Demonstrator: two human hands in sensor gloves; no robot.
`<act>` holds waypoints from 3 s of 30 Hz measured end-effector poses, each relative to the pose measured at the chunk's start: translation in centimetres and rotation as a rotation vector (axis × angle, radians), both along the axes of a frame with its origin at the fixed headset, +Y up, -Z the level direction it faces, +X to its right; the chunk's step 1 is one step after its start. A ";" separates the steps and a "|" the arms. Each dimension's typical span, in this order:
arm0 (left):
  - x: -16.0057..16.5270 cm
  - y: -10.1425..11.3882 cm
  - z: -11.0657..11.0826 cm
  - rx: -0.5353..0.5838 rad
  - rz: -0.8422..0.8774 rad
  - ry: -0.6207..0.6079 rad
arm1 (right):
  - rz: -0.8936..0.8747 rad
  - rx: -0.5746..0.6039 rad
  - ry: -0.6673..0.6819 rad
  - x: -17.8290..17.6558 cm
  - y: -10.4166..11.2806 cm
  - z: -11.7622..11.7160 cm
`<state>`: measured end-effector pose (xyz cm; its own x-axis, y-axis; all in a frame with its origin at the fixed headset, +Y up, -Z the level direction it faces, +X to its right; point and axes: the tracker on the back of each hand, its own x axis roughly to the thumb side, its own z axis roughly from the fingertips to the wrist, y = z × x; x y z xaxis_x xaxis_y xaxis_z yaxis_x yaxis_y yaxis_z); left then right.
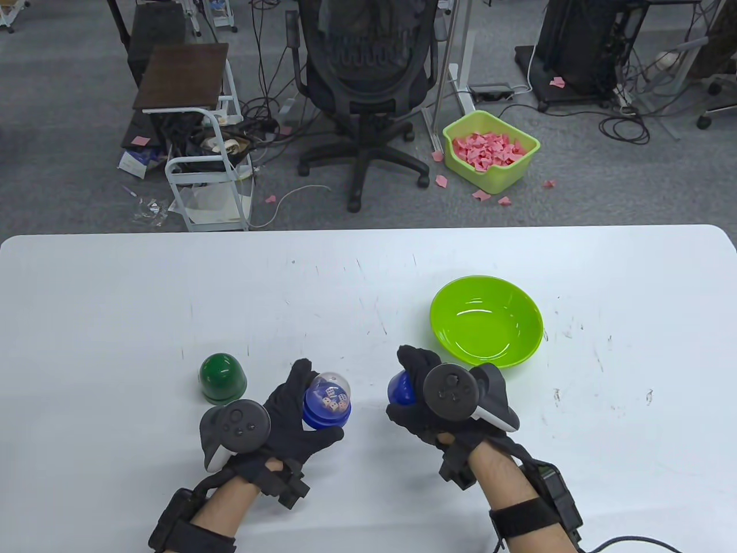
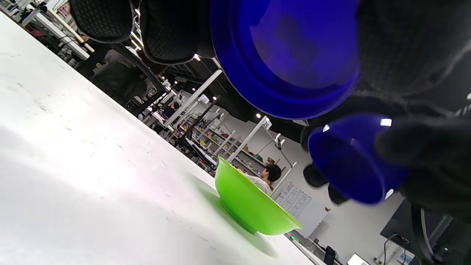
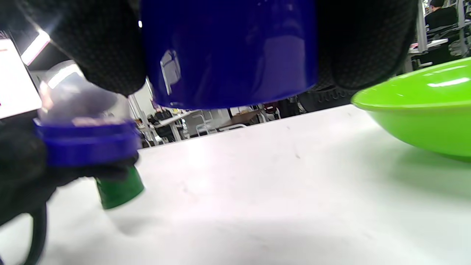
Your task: Pour dice into bowl
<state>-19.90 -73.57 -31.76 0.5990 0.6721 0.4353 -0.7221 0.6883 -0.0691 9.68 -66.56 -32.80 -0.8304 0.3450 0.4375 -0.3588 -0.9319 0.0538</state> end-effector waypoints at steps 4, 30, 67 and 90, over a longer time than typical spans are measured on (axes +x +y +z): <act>-0.1 0.0 0.0 -0.004 0.008 0.011 | 0.114 -0.020 -0.034 1.0 -2.2 -0.2; -0.3 0.2 -0.1 -0.010 -0.009 0.028 | 0.436 -0.023 -0.073 1.7 -8.7 0.1; 1.7 1.2 1.0 0.063 -0.199 -0.085 | 0.062 0.089 0.189 -10.3 0.2 1.7; -0.1 1.1 0.2 0.046 -0.144 0.010 | 0.144 0.151 0.088 -4.6 -1.9 1.5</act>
<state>-19.99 -72.50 -31.59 0.6924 0.5580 0.4574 -0.6158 0.7874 -0.0284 5.11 -68.47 -31.28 -0.8227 0.1509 0.5481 -0.2215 -0.9730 -0.0646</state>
